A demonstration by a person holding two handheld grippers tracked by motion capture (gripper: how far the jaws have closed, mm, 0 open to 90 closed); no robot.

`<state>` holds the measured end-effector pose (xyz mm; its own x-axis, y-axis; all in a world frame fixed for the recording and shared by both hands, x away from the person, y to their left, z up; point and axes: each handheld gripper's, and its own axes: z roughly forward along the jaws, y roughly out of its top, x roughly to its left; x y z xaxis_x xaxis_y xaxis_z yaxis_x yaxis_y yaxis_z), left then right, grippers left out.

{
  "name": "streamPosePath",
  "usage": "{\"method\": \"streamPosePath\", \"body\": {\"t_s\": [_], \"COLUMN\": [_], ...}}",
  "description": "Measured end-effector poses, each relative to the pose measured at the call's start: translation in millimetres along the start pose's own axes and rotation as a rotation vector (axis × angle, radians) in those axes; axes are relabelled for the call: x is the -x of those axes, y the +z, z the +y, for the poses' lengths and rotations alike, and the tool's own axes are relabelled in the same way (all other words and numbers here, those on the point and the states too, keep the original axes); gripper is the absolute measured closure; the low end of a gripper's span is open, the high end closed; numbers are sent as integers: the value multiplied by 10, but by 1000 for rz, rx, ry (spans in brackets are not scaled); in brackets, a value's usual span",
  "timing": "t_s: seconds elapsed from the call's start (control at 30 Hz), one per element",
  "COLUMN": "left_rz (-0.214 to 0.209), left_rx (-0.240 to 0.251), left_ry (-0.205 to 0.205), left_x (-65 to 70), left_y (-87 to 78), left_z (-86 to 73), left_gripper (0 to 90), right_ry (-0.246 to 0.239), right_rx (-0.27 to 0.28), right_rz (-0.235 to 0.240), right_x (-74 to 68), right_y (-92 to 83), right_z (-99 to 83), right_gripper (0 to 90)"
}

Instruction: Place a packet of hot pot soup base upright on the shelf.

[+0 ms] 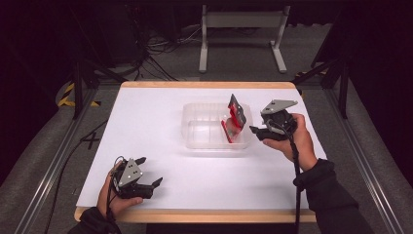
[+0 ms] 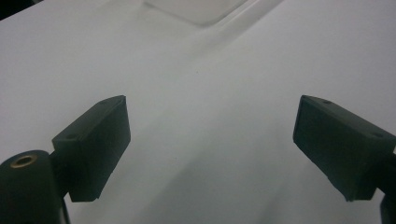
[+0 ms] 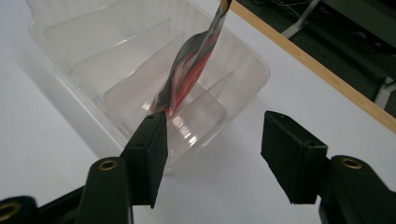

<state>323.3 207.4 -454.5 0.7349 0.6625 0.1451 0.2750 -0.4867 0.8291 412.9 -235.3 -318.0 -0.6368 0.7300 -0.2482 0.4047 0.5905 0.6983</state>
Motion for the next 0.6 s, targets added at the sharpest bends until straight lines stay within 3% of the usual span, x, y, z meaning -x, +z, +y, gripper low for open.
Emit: {"method": "streamPosePath", "body": {"t_s": [0.27, 0.6], "left_rz": [5, 8], "left_rx": [5, 1], "left_ry": [0, 4], "left_x": [-7, -11], "left_y": [-14, -13], "left_z": [0, 0], "left_gripper": [118, 117], "right_ry": [-51, -55], "right_rx": [-7, -5], "right_rz": [-23, -19], "right_x": [-14, 0], "right_y": [-21, -47], "right_z": [-81, -242], "right_gripper": [368, 348]}}
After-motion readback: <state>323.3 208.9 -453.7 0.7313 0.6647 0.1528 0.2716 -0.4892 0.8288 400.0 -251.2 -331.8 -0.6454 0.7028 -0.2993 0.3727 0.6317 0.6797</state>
